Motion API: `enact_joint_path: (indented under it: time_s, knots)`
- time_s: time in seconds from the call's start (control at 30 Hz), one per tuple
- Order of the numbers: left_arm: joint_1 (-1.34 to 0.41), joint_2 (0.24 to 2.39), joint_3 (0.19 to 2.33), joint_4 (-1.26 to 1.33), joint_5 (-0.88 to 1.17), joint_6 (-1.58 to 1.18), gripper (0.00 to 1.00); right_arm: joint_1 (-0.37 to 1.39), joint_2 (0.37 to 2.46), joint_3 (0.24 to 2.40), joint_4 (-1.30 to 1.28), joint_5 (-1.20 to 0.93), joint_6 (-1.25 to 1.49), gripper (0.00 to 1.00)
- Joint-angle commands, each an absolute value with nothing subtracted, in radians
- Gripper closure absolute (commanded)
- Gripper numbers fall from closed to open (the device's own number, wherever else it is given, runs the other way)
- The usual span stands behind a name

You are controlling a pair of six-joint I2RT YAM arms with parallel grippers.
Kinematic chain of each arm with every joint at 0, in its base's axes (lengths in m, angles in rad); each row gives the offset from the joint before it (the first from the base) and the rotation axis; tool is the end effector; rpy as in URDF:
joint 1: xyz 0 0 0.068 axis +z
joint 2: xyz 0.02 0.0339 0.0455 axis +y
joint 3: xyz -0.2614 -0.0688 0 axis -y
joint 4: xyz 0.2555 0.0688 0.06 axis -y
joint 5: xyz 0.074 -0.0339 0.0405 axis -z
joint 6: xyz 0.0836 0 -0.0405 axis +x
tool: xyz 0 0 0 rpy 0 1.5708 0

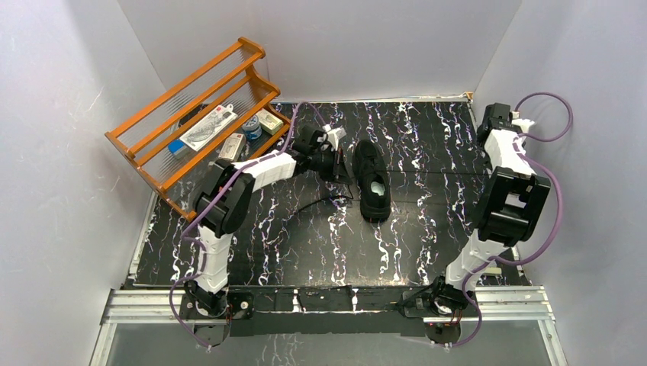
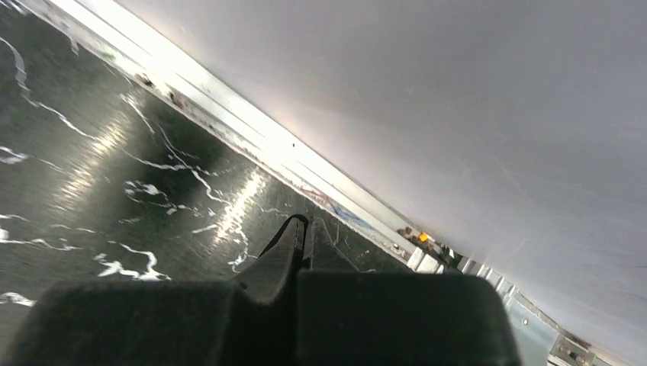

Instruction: Tie the shoes

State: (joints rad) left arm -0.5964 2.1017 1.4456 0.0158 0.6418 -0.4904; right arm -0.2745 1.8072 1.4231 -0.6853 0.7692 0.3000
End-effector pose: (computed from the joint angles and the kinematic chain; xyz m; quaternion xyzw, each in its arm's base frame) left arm 0.3893 -0.3247 0.1464 0.1862 0.8394 -0.4614 0.2187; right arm 0.3741 -0.1658 0.2100 0.3437 0.8348 -0.3605 0.2346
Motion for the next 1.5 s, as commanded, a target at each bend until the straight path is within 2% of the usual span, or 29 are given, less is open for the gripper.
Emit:
enact_joint_path:
  time_s: [0.0,0.27,0.4,0.6,0.7,0.93,1.07,1.17,1.2,1.27,1.3,1.37,1.47]
  knots:
    - [-0.578,1.957,1.429,-0.099,0.577,-0.422,1.0,-0.266,1.793,1.567,-0.593,0.878,0.255,1.0]
    - [-0.578,2.006,1.466,-0.108,0.559,-0.467,1.0,-0.191,1.735,1.723,-0.387,0.963,0.009,1.0]
    - [-0.571,1.997,1.435,-0.142,0.511,-0.45,1.0,-0.229,1.714,1.751,-0.4,0.958,0.015,1.0]
    - [-0.568,1.968,1.372,-0.167,0.469,-0.419,1.0,-0.232,1.684,1.664,-0.434,0.955,0.056,1.0]
    - [-0.568,1.97,1.369,-0.147,0.551,-0.394,1.0,-0.215,1.672,1.648,-0.442,0.922,0.06,1.0]
    - [-0.572,2.028,1.491,-0.101,0.713,-0.442,1.0,-0.002,1.643,1.513,-0.673,0.711,0.313,1.0]
    - [-0.572,2.027,1.538,-0.117,0.723,-0.444,1.0,-0.001,1.659,1.442,-0.775,0.644,0.406,1.0]
    - [-0.572,2.018,1.556,-0.133,0.726,-0.438,1.0,-0.001,1.63,1.385,-0.73,0.639,0.353,0.99]
    - [-0.572,2.018,1.56,-0.142,0.726,-0.436,1.0,0.0,1.622,1.374,-0.749,0.625,0.354,0.92]
    - [-0.572,2.02,1.564,-0.152,0.734,-0.437,1.0,-0.001,1.614,1.356,-0.789,0.591,0.376,0.61]
    - [-0.572,2.019,1.565,-0.157,0.733,-0.439,1.0,0.0,1.611,1.356,-0.807,0.557,0.372,0.5]
    - [-0.572,2.016,1.558,-0.162,0.731,-0.44,1.0,0.027,1.609,1.377,-0.863,0.463,0.366,0.36]
    - [-0.572,2.004,1.533,-0.163,0.723,-0.432,1.0,0.092,1.587,1.386,-0.886,0.308,0.297,0.27]
